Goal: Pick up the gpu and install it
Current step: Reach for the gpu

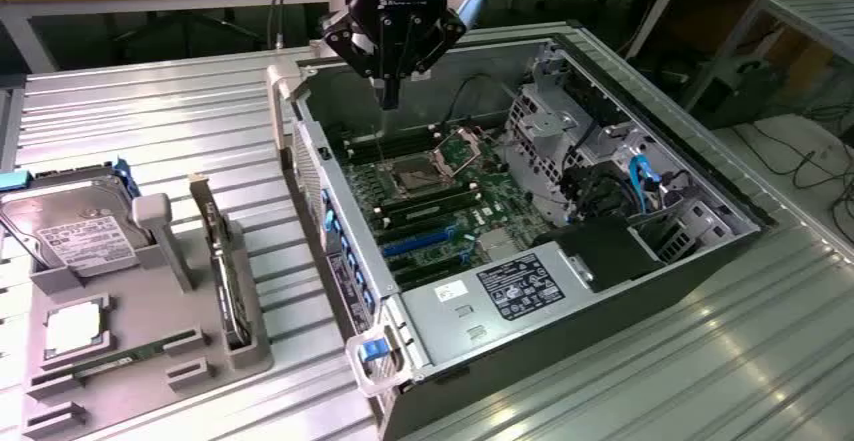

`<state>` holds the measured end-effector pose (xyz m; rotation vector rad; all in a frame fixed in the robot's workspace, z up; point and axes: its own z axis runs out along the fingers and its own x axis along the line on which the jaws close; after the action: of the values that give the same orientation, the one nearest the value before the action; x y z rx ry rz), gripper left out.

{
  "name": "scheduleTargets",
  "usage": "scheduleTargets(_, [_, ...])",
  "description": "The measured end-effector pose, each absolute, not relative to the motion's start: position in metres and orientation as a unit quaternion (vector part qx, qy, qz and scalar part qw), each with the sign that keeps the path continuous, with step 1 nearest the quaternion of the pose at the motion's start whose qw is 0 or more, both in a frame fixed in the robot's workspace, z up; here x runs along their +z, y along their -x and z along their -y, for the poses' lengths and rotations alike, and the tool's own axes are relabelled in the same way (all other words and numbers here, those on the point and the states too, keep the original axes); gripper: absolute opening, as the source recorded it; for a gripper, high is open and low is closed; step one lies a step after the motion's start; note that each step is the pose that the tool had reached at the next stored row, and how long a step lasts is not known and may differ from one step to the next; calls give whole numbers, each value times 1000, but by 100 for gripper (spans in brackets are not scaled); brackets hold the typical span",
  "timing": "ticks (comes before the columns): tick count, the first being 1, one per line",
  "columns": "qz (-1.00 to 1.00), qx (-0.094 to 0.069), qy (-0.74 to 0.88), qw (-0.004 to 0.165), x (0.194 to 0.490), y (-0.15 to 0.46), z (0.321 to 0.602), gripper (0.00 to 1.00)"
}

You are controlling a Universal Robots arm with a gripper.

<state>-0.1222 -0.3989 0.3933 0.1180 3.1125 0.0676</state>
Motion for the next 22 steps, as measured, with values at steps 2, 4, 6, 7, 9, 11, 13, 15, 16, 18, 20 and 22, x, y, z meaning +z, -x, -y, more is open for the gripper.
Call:
scheduleTargets(2, [-999, 22, -38, 13, 393, 129, 399, 11])
scheduleTargets(4, [-999, 22, -38, 13, 393, 131, 399, 11])
scheduleTargets(6, [-999, 22, -38, 13, 393, 133, 399, 11])
scheduleTargets(7, [-999, 22, -38, 13, 393, 135, 399, 11])
scheduleTargets(9, [-999, 22, -38, 13, 393, 137, 399, 11])
scheduleTargets(11, [-999, 22, -38, 13, 393, 139, 399, 11])
scheduleTargets(13, [-999, 22, -38, 13, 393, 141, 399, 11])
scheduleTargets(15, [-999, 22, -37, 13, 393, 143, 399, 11])
scheduleTargets(16, [-999, 22, -37, 13, 393, 145, 400, 11])
scheduleTargets(18, [-999, 22, -37, 13, 393, 147, 400, 11])
scheduleTargets(20, [-999, 22, -37, 13, 393, 150, 400, 11])
scheduleTargets(22, [-999, 22, -37, 13, 393, 153, 400, 11])
